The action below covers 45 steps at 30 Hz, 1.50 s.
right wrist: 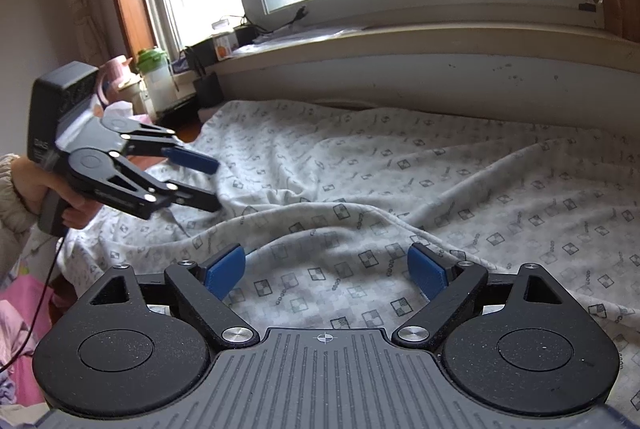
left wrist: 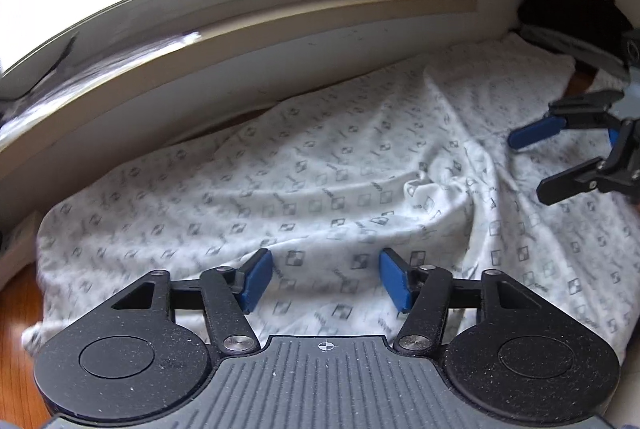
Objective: Fold clothes
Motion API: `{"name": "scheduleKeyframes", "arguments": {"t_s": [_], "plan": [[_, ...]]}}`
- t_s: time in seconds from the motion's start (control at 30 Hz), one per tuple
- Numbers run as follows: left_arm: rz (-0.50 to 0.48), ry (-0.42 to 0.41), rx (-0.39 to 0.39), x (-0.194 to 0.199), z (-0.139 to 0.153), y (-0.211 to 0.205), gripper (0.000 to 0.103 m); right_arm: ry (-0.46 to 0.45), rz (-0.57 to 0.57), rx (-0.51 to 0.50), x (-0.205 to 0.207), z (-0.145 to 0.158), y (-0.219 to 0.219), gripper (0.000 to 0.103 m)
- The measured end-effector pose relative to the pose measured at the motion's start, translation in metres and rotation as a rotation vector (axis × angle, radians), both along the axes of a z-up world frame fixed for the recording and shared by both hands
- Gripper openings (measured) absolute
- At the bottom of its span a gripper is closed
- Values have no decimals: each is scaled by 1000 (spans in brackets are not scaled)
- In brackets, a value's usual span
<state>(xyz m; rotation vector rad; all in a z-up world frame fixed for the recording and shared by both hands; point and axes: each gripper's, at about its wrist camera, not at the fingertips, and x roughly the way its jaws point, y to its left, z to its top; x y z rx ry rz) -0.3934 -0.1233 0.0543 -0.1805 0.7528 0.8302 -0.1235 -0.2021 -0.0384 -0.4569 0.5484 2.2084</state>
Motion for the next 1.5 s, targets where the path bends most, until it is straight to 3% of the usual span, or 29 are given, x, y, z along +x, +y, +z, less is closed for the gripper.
{"name": "scheduleKeyframes", "arguments": {"t_s": [0.07, 0.23, 0.4, 0.43, 0.5, 0.53, 0.57, 0.63, 0.73, 0.8, 0.83, 0.87, 0.9, 0.97, 1.17, 1.23, 1.3, 1.37, 1.5], "plan": [[-13, 1, 0, 5, 0, 4, 1, 0, -1, 1, 0, 0, -1, 88], [62, -41, 83, 6, 22, 15, 0, 5, -6, 4, 1, 0, -2, 88], [90, -9, 51, 7, 14, 29, 0, 7, -1, -2, 1, -1, -1, 88], [68, -20, 47, 5, 13, 26, 5, 9, -4, -1, 2, -1, -1, 88], [30, -46, 39, 1, 12, 18, 25, 13, -8, 1, 3, -1, -1, 88], [20, -50, 39, -1, 11, 14, 42, 14, -7, 0, 3, -1, -1, 88], [16, -39, 37, 0, 10, 12, 53, 14, -7, -1, 3, 0, -1, 88], [5, -8, 32, 1, 8, 9, 56, 14, -2, -6, 2, -1, 0, 88], [-29, 27, 20, 4, 3, 10, 67, 16, -1, -7, 1, -1, 0, 88], [-56, 36, 7, 5, -1, 14, 67, 16, -4, -6, 1, -1, -1, 88], [-70, 35, 1, 6, -3, 17, 63, 16, -5, -4, 1, -1, -1, 88], [-91, 18, -22, 6, -4, 21, 42, 17, -7, -4, 1, -1, -1, 88], [-112, -2, -48, 6, -4, 24, 34, 17, -8, -3, 1, -1, -1, 88], [-102, -32, -58, 4, -1, 25, 2, 20, -12, -2, 2, -1, -1, 89], [11, -12, 34, 8, 7, 26, 2, 18, -7, -4, 3, -1, -1, 89], [46, 2, 52, 10, 7, 28, 6, 17, -5, -7, 3, -1, -1, 89], [81, 16, 69, 12, 7, 31, 20, 18, -10, -7, 4, -1, -1, 89], [123, 21, 84, 11, 5, 33, 48, 19, -18, -3, 4, 0, -2, 89], [194, -22, 83, -5, 0, 29, 52, -49, -52, 91, 0, 10, -6, 86]]}}
